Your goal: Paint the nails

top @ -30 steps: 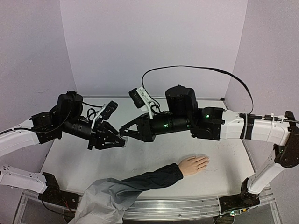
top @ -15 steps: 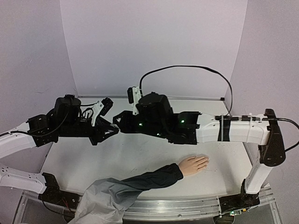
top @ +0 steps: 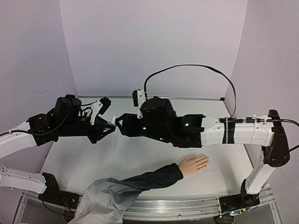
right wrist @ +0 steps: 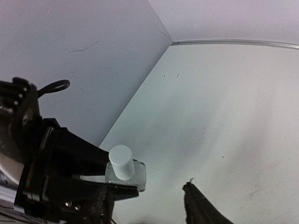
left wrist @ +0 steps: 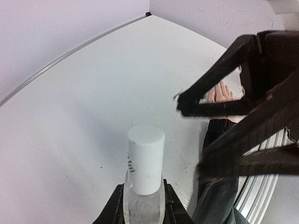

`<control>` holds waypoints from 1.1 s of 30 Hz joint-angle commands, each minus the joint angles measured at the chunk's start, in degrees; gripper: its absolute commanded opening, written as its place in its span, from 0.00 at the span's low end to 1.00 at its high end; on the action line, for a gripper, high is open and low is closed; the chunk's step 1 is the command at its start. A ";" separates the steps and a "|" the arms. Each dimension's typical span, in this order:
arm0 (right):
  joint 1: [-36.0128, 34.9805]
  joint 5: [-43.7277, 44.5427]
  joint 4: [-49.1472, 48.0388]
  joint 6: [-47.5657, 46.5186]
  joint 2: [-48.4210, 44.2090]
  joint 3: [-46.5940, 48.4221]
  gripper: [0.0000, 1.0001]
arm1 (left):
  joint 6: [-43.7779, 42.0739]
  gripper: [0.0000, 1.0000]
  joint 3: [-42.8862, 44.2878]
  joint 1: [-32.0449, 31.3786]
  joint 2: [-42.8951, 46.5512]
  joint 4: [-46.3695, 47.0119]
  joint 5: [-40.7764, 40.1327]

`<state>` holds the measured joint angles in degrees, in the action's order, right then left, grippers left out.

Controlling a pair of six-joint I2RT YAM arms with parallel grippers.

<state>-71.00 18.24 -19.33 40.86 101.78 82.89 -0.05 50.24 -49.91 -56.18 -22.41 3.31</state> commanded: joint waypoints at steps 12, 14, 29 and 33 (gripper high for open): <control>9.43 -41.43 -8.43 -10.49 -11.48 -9.50 0.72 | 0.14 0.00 4.85 0.47 -3.53 3.69 22.15; 9.45 -41.66 -7.01 -10.72 -10.33 -8.26 0.66 | 0.14 0.00 4.99 0.43 -4.04 3.61 23.63; 9.46 -41.55 -5.54 -10.37 -8.09 -6.01 0.17 | 0.14 0.00 4.93 0.43 -4.01 3.65 24.70; 9.43 -36.95 -5.11 -10.32 -8.91 -6.31 0.00 | 0.82 0.19 6.24 0.43 -4.97 2.47 20.61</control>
<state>-61.28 -21.71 -22.48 30.94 93.56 73.91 0.01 52.31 -49.56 -60.71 -22.00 26.85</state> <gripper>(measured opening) 0.138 0.230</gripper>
